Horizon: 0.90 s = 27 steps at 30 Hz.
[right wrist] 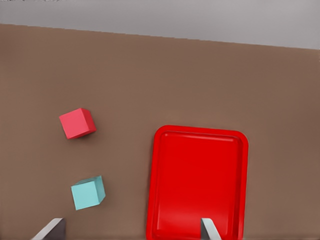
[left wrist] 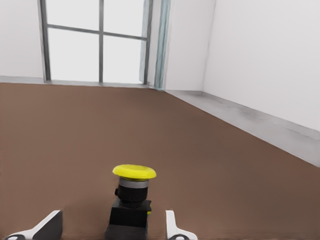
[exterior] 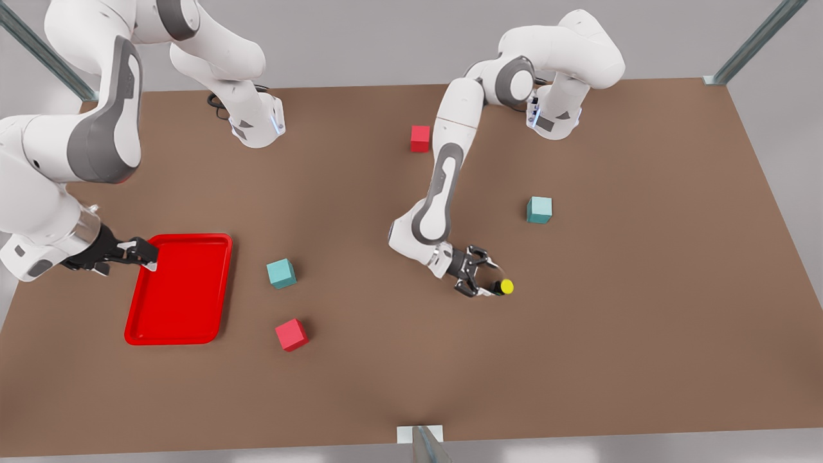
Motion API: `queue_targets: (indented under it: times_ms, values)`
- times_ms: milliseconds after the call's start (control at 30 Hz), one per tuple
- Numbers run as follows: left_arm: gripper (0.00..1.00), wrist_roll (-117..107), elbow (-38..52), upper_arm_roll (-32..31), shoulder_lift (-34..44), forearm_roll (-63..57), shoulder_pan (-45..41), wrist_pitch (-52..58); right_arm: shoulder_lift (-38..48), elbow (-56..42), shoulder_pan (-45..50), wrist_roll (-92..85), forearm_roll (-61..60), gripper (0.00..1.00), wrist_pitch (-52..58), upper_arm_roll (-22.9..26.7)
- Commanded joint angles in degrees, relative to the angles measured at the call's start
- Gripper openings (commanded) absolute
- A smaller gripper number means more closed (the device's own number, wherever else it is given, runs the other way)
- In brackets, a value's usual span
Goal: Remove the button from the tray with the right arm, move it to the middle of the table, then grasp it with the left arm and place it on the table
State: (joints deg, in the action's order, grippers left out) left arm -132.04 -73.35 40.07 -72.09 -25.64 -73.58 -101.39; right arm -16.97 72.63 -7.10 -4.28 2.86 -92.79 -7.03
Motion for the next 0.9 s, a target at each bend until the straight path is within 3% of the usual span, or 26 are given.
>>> queue_targets:
  times_ms: [0, 100, 200, 267, 333, 433, 467, 500, 533, 567, 867]
  values:
    - [1.0, -2.18, -0.04, -0.6, 0.64, 0.86, -2.08, 1.81, 0.18, -0.12, -0.02, -0.29, -0.49, 1.0, -0.11, 0.0]
    - [1.0, -1.12, 0.14, -4.21, 5.03, 4.55, -6.57, 5.85, -0.43, 0.06, -0.11, -0.37, -0.49, 1.0, -0.9, 0.0]
    - [1.0, 7.13, -0.13, -5.09, 15.84, 8.42, -7.71, 10.42, -0.52, 0.06, -0.2, -0.29, -0.49, 1.0, -0.99, 0.0]
    - [1.0, 29.18, -0.3, -5.0, 32.87, 13.51, -1.04, 13.41, -0.87, -0.03, -0.2, -0.2, -0.49, 1.0, -1.07, 0.0]
    - [1.0, 71.71, -0.21, -5.0, 49.68, 27.22, 14.6, 14.12, -0.78, -0.03, -0.2, -0.11, -0.49, 1.0, -0.99, 0.0]
    - [1.0, 124.41, -0.65, -4.83, 52.93, 36.18, 31.37, 19.73, -0.7, -0.12, -0.28, -0.29, -0.49, 1.0, -0.81, 0.0]
    - [1.0, 131.95, -0.39, -5.35, 54.78, 39.26, 37.18, 21.06, -0.7, -0.12, -0.29, -0.29, -0.49, 1.0, -0.81, 0.0]
    - [1.0, 131.77, -0.83, -22.57, 57.75, 40.68, 53.74, 20.89, -0.61, -0.12, -0.29, -0.37, -0.49, 1.0, -0.81, 0.0]
    - [1.0, 131.86, -6.07, -37.76, 61.27, 32.78, 65.48, 16.08, -0.61, -0.12, -0.2, -0.46, -0.49, 1.0, -0.81, 0.0]
    - [1.0, 132.82, -15.51, -38.84, 66.12, 31.97, 66.82, 7.0, -0.61, -0.12, -0.2, -0.55, -0.49, 1.0, -0.81, 0.0]
    - [1.0, 134.85, -14.01, -38.84, 62.34, 27.84, 65.68, 9.37, -0.61, -0.21, -0.29, -0.55, -0.49, 1.0, -0.9, 0.0]
